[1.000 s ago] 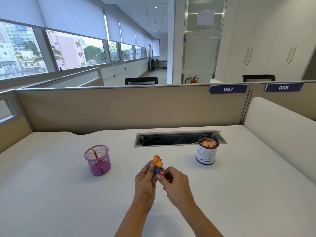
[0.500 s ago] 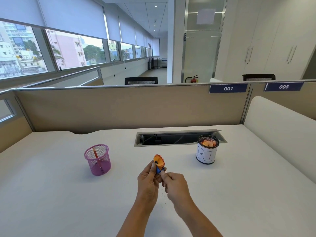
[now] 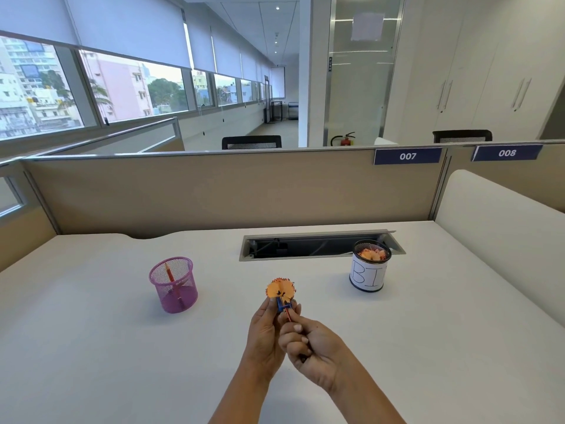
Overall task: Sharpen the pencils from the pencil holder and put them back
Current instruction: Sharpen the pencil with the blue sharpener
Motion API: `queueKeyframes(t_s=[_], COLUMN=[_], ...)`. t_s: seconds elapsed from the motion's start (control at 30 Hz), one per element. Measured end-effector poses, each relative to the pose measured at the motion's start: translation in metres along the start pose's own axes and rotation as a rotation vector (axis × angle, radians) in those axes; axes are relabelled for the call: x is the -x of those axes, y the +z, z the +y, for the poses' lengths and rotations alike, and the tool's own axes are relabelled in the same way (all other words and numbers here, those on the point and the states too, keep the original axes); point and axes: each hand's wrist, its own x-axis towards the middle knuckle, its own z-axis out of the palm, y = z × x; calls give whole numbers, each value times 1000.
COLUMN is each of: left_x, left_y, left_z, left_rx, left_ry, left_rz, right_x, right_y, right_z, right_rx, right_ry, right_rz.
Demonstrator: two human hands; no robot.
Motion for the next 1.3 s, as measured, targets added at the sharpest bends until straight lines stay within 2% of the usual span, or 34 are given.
queueKeyframes(t_s=[0.13, 0.37, 0.53, 0.8, 0.93, 1.07, 1.3], left_x=[-1, -7, -10, -4, -1, 7, 16], left_y=[-3, -14, -38, -54, -60, -63, -69], left_z=[4, 16, 13, 2, -3, -9, -18], left_rx=[-81, -201, -580, -864, -1111, -1329, -1576], left_ry=[58, 145, 236, 246, 320, 446, 490], left_rz=[33, 122, 163, 151, 157, 151, -45], right_x=[4, 7, 4, -5, -6, -8, -13], right_y=[0, -14, -25, -41, -48, -57, -68], right_z=[-1, 4, 3, 1, 0, 0, 0], right_rx=[184, 686, 1012, 1519, 1784, 1879, 1937], right_ry=[-38, -159, -320, -506, -549, -541, -544], right_rz=[70, 311, 432, 565, 605, 641, 679])
